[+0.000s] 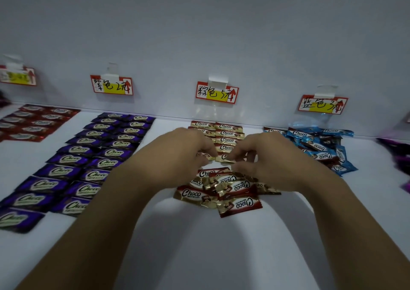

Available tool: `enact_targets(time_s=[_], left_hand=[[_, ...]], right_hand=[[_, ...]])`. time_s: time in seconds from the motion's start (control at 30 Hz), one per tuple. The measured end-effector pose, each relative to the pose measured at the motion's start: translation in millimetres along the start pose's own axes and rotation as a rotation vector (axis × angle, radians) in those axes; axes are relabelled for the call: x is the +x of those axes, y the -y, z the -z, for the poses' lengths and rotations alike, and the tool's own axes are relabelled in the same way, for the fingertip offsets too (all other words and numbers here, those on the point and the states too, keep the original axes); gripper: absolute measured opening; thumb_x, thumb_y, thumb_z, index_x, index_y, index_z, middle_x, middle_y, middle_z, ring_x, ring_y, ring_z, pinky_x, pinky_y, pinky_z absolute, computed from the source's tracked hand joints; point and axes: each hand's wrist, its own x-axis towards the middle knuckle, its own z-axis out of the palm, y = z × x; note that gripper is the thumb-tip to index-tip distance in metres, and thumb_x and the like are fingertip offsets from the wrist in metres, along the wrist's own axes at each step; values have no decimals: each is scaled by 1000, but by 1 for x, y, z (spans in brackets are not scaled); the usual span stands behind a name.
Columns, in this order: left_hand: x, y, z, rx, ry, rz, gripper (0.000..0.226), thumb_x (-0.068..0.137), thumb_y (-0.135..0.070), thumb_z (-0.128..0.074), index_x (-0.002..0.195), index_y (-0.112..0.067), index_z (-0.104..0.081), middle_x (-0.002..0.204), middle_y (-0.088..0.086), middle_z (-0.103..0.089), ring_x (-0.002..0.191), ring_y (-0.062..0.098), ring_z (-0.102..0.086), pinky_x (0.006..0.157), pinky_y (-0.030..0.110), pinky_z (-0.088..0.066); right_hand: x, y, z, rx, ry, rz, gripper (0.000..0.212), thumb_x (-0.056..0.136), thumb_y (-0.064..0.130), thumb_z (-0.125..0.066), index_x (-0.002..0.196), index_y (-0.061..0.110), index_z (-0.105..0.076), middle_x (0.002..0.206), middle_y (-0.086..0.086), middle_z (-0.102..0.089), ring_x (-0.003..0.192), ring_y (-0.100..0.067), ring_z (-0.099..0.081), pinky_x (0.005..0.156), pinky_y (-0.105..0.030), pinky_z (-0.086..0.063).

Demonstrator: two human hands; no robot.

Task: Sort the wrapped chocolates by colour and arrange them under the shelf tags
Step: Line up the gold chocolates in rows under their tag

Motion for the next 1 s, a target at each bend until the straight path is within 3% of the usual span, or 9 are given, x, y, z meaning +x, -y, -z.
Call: enact_targets(time_s=[0.1,0.2,0.37,0.5,0.63,0.73,0.87,1.0], left_hand=[[-21,-3,-17,100,103,-40,34,102,-29,-38,132,-38,-52,134,-12,-49,117,9,-43,100,32,-40],[-37,4,-33,131,36,-35,40,102,-28,-36,140,-38,-44,143,-18,-42,128,8,-34,106,34,-33],[-43,10,-44,-121,-127,14,27,98,-20,-48,111,-34,-66,113,-19,-59,105,2,-46,92,29,-41],[-50,4,-42,-221,-162,79,22,91,-20,-62,93,-42,-64,98,-18,-58,94,1,-49,78,17,-40],[-53,-6,-40,-296,-224,148,25,89,-19,-65,95,-42,-61,99,-19,-56,88,0,-56,70,13,-45],[-54,-5,-42,-344,-243,188,28,89,-21,-66,104,-43,-57,95,-16,-59,85,2,-61,73,22,-53],[-52,2,-45,-459,-278,250,16,83,-28,-72,95,-36,-65,91,-12,-66,81,8,-65,73,32,-57],[-44,8,-47,-541,-298,334,10,81,-31,-74,86,-38,-69,84,-11,-68,80,15,-68,71,39,-58]], right_hand=[[-6,3,7,82,12,10,12,88,37,-64,100,36,-69,88,21,-58,83,-1,-56,62,-15,-39],[-5,8,4,-1,97,27,19,88,36,-66,107,36,-68,84,24,-51,79,0,-53,58,-13,-34],[-5,13,-6,-65,195,56,24,87,35,-68,111,35,-66,86,22,-52,79,-1,-52,59,-15,-36],[-8,13,-7,-50,225,81,20,84,35,-71,104,33,-66,96,14,-61,87,-5,-56,71,-22,-48],[-10,12,-1,-48,185,114,11,85,32,-71,95,33,-66,88,17,-58,80,-3,-54,60,-18,-39],[-10,12,1,-1,151,128,5,85,32,-70,87,32,-66,83,18,-57,76,-1,-54,58,-16,-34],[-10,3,3,131,35,120,9,87,27,-68,78,28,-65,76,15,-60,68,1,-53,61,-16,-36],[-7,-3,4,182,-17,59,8,88,24,-68,88,31,-65,81,11,-63,72,-4,-60,61,-19,-45]])
